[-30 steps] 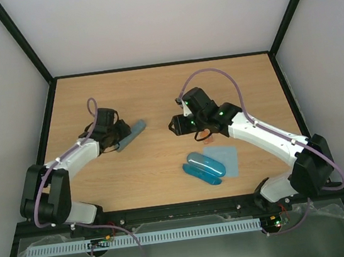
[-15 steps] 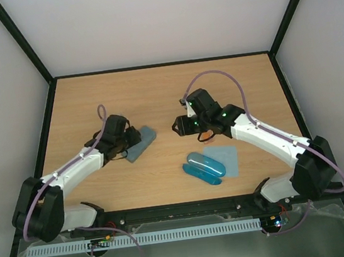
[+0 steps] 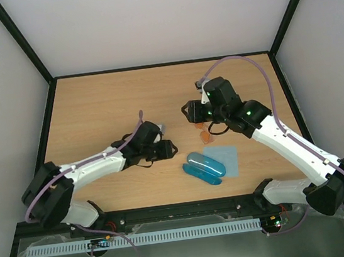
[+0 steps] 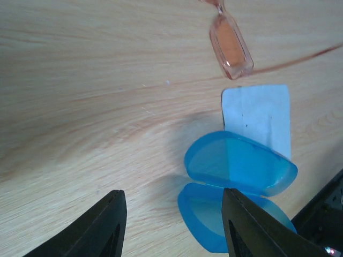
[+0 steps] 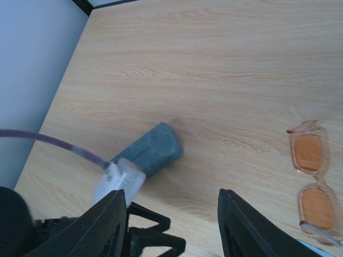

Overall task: Organize the sunglasses
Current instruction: Move the sunglasses case at the center of the board.

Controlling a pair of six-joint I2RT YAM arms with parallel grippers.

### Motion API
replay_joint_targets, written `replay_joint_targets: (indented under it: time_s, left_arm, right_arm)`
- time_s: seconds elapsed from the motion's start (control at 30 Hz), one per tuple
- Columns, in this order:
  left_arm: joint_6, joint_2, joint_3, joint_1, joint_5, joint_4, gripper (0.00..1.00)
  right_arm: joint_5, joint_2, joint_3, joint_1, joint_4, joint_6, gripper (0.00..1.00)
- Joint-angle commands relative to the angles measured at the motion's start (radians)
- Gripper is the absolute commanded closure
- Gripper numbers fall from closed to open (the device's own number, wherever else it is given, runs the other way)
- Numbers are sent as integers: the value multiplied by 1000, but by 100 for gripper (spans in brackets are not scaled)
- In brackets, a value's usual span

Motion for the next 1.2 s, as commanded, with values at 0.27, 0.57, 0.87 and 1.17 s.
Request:
replay_joint_targets:
  time_s: [0.27, 0.57, 0.87, 1.17]
  left_arm:
    - [112, 211, 52, -111, 58, 202, 49]
    - [146, 267, 88, -153, 7, 241, 49]
    - [194, 316, 109, -168, -28, 248, 50]
    - [223, 332, 109, -182, -73, 263, 52]
  right_arm:
    - [47, -19, 8, -8, -73, 1, 51]
    - [38, -15, -12, -12, -63, 1, 51]
    - [28, -8, -29, -12, -48, 2, 51]
    - [6, 1, -46, -14, -30, 3, 51]
